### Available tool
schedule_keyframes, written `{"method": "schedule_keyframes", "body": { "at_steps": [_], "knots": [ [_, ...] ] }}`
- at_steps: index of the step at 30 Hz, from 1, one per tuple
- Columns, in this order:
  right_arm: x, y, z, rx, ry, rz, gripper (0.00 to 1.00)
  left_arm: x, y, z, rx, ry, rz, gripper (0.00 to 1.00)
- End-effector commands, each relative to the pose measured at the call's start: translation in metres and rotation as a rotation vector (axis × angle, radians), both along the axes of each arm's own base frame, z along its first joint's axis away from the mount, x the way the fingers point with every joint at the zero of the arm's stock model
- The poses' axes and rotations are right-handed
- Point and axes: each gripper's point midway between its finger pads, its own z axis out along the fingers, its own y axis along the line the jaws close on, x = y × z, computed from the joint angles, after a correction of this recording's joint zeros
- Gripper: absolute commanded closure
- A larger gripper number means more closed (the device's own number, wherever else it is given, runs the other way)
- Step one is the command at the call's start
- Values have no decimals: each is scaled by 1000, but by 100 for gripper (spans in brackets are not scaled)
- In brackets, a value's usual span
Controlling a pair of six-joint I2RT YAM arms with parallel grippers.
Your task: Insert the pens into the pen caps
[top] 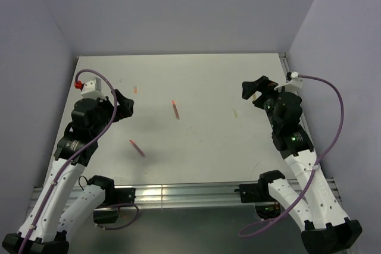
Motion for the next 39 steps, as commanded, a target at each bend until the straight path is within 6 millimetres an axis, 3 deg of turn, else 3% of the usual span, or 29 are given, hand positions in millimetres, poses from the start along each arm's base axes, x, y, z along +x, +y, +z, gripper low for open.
{"method": "schedule_keyframes", "body": {
  "at_steps": [1,15,26,28,29,30,31,32,33,34,35,36,37,38,39],
  "knots": [
    [-1,-6,13,-6,-53,-24,0,0,0,21,-27,-51,4,0],
    [6,-6,-3,-38,23,-29,0,0,2,21,-28,-51,9,0],
    [27,16,-27,-59,118,63,2,3,6,17,-23,-35,33,1],
    [36,29,-32,-84,155,81,4,4,7,18,-24,-37,40,0],
    [44,36,-45,-105,199,88,4,3,7,18,-25,-38,40,1],
    [48,51,-38,-123,194,111,5,3,8,18,-25,-40,41,1],
    [51,59,-43,-148,218,124,6,3,8,18,-26,-39,45,1],
    [60,70,-60,-176,272,143,7,3,9,18,-24,-40,46,0],
    [66,81,-52,-180,266,165,9,3,9,18,-24,-40,47,0],
    [67,94,-57,-197,287,197,12,3,9,18,-25,-40,49,1],
    [76,104,-77,-220,345,214,15,4,9,19,-28,-41,48,0],
    [84,112,-69,-224,337,224,17,3,9,18,-28,-39,47,1],
    [85,123,-74,-246,354,251,20,4,9,19,-28,-42,48,0],
    [91,131,-92,-270,398,265,21,4,9,19,-33,-43,46,1],
    [97,141,-86,-274,386,278,23,4,9,19,-35,-42,43,1]
  ]
}}
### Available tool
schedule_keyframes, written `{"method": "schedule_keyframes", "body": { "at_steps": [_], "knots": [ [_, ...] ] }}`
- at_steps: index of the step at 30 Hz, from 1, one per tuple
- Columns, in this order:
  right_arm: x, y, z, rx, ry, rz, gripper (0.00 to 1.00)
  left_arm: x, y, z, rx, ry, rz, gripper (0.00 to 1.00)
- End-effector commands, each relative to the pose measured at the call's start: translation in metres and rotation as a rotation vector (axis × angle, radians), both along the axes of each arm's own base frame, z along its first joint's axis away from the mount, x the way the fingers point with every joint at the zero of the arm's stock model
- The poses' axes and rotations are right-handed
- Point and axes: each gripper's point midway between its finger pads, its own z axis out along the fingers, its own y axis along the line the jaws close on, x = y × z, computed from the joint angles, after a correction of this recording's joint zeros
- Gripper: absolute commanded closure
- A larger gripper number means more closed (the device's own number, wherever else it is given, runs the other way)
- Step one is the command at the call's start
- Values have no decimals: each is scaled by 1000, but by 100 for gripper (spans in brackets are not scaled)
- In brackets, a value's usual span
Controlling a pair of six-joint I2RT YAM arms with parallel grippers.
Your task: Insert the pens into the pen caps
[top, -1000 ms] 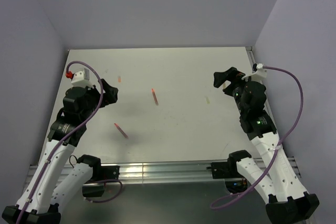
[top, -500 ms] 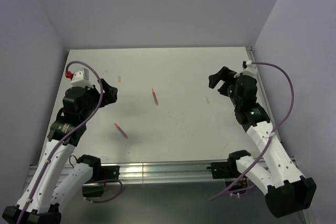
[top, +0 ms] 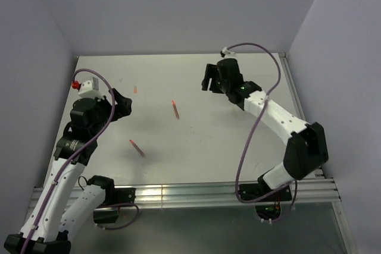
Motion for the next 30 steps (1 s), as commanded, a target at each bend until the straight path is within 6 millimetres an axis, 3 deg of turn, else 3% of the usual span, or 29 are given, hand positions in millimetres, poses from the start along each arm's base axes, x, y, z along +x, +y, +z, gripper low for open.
{"method": "schedule_keyframes", "body": {
  "at_steps": [1,4,5,6,7,14,16,23,30],
  "knots": [
    [10,26,-1,-66,11,54,25,1,2,19,-21,-46,9,0],
    [22,50,-16,-109,44,87,30,2,3,19,-28,-47,10,1],
    [23,62,-33,-133,75,109,32,2,3,20,-29,-49,9,0],
    [28,71,-28,-136,71,119,33,2,2,19,-32,-48,3,0],
    [31,78,-43,-154,99,130,35,3,3,19,-32,-48,3,0],
    [46,117,-64,-194,138,195,39,3,1,18,-39,-45,-8,1],
    [45,124,-78,-216,165,216,40,3,1,18,-42,-46,-10,1],
    [44,146,-96,-275,191,253,43,3,1,18,-45,-45,-13,0],
    [38,153,-116,-303,226,278,46,4,1,18,-48,-43,-12,1]
  ]
}}
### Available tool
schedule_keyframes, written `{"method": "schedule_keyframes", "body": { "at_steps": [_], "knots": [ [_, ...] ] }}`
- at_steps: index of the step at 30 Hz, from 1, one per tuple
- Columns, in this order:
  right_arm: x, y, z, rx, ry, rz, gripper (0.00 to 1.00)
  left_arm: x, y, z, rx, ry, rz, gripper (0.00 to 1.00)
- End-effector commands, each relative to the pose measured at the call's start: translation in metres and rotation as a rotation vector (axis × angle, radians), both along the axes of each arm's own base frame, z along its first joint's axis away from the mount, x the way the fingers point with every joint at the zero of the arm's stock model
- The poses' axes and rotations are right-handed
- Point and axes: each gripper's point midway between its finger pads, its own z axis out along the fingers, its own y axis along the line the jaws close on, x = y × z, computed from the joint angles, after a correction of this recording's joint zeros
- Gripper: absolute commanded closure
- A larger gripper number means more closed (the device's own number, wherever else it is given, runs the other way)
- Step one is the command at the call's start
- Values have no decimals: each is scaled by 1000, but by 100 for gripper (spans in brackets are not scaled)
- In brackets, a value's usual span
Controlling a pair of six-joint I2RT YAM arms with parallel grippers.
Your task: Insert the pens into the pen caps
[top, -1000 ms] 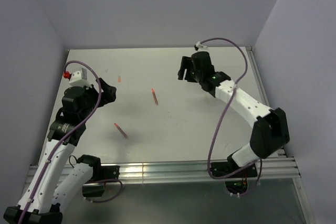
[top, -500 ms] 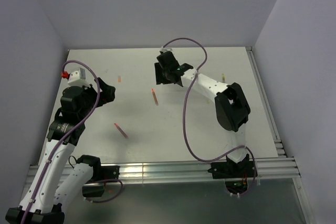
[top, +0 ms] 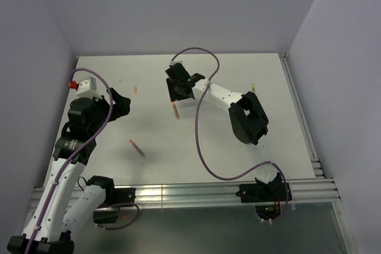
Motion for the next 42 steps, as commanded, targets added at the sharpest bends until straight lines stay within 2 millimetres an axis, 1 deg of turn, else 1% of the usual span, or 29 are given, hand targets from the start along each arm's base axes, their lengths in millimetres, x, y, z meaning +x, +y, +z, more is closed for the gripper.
{"method": "schedule_keyframes", "body": {
  "at_steps": [1,10,24,27,28,31,35,38,40,42],
  "knots": [
    [3,6,8,-10,-23,13,46,3,-3,17,-25,-47,-10,0],
    [-8,14,-11,-43,13,50,50,4,-2,16,-25,-45,-8,1],
    [-14,20,-24,-70,39,82,52,4,-2,16,-27,-42,-6,1],
    [-13,21,-27,-81,47,84,52,4,-2,16,-28,-42,-5,1],
    [-13,21,-32,-88,53,85,52,4,-2,16,-28,-42,-5,0],
    [-10,25,-31,-88,50,92,53,4,-2,16,-28,-42,-5,1],
    [-9,27,-36,-102,55,94,54,4,-2,16,-28,-42,-5,1],
    [-10,26,-39,-108,64,95,56,4,-1,16,-28,-43,-4,0],
    [-11,26,-41,-110,69,98,58,4,-2,16,-30,-41,-5,1],
    [-11,26,-44,-113,71,99,63,5,-2,15,-28,-39,-5,1]
  ]
}}
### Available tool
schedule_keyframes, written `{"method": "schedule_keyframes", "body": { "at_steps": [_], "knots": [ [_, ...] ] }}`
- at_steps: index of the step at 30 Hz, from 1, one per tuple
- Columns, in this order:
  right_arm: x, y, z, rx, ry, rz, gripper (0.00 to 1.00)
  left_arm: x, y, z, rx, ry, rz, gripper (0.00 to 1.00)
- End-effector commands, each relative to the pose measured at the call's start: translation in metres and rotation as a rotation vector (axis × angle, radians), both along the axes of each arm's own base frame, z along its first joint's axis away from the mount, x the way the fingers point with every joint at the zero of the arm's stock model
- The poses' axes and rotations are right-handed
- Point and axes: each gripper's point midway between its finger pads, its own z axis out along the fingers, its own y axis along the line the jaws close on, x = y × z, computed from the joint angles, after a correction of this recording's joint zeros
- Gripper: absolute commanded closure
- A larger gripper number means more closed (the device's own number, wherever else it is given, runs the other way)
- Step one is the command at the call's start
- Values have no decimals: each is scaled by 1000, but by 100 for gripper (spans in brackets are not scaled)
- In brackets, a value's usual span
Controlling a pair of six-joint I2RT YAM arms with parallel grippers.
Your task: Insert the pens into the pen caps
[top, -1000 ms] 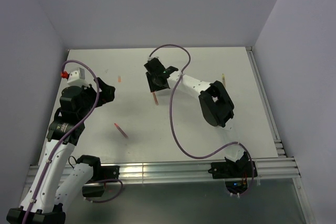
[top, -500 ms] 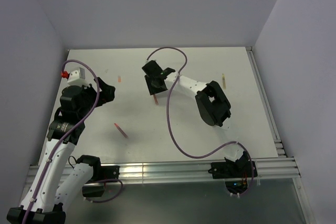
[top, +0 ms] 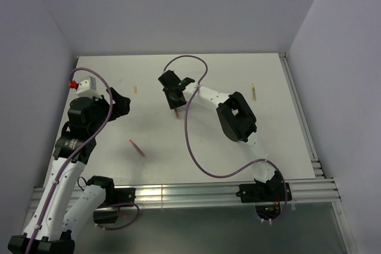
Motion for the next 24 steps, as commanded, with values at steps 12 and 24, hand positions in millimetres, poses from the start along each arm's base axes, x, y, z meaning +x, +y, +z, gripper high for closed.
{"method": "schedule_keyframes", "body": {
  "at_steps": [12,24],
  "knots": [
    [2,11,1,18,-9,22,85,4,-1,14,-25,-36,6,0],
    [-4,4,0,7,-8,31,78,6,0,12,-25,-27,13,2]
  ]
}}
